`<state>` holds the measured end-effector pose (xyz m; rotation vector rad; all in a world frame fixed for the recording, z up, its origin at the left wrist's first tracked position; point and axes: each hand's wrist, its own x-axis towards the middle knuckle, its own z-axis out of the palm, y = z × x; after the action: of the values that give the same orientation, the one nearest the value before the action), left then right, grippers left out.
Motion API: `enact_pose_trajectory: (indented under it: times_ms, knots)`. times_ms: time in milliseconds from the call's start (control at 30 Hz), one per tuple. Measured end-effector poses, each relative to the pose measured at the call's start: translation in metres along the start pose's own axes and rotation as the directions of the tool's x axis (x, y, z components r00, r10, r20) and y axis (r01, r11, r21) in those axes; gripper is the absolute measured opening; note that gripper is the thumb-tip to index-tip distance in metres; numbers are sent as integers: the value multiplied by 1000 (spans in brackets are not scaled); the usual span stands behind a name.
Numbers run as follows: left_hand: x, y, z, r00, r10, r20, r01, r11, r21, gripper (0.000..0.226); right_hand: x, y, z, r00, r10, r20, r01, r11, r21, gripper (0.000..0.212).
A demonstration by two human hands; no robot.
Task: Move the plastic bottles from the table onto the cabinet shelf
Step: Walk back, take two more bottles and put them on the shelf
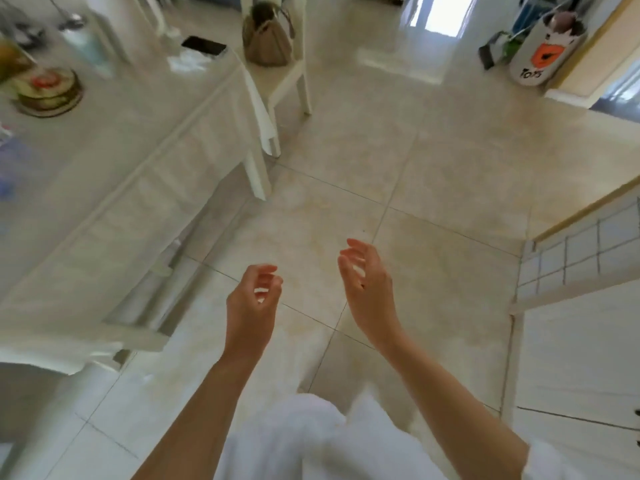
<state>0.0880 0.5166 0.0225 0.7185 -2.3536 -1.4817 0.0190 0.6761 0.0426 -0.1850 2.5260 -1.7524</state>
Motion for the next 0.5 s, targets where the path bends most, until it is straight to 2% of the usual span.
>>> enact_pose_trajectory:
  times_ms: [200, 500]
  knots:
    - [35, -33, -62, 983, -114, -146, 114, 993, -6, 11, 38, -32, 97, 972, -78, 220, 69, 996, 51, 29]
    - [103, -63, -106, 889, -297, -349, 283, 955, -91, 10, 122, -58, 202, 867, -174, 467, 158, 985, 74, 28]
